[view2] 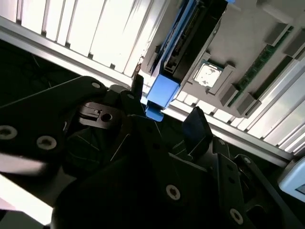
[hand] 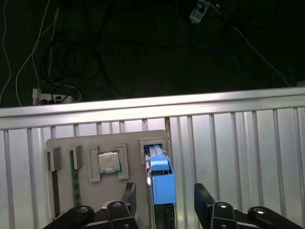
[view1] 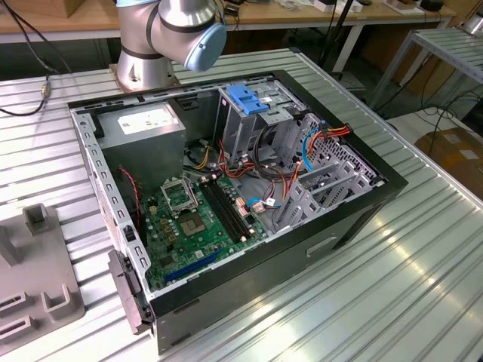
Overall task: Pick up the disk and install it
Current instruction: 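Pick up the disk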
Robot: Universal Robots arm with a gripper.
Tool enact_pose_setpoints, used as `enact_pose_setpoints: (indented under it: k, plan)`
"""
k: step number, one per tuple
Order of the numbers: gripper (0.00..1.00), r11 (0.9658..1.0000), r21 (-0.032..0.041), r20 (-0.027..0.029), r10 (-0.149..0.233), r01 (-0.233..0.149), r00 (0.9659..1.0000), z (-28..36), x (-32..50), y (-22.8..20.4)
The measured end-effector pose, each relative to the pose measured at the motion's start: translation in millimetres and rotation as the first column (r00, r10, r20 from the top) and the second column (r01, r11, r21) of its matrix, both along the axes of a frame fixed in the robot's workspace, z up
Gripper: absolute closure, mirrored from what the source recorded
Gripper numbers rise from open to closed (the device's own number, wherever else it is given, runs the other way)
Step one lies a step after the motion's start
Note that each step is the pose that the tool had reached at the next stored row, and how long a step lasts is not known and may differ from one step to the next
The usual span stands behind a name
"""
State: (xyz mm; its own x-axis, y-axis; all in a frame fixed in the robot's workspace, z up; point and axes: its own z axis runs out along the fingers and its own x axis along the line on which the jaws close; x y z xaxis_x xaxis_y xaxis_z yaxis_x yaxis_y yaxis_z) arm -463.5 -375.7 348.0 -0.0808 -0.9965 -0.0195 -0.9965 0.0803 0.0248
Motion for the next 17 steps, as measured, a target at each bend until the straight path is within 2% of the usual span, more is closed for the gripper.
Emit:
enact_pose_setpoints:
  k: [6, 13, 17]
  plan:
    - [0.40, 1.0000, 0.0001, 0.0001, 0.000, 0.000, 1.0000, -15.0, 0.0, 0.0]
    - [0.40, 1.0000, 0.0000, 0.0001, 0.003, -0.003, 1.0000, -29.9, 0.0, -0.8]
    - [0.41, 1.0000, 0.0000, 0.0020, 0.006, -0.006, 1.0000, -37.1, -0.1, -1.1]
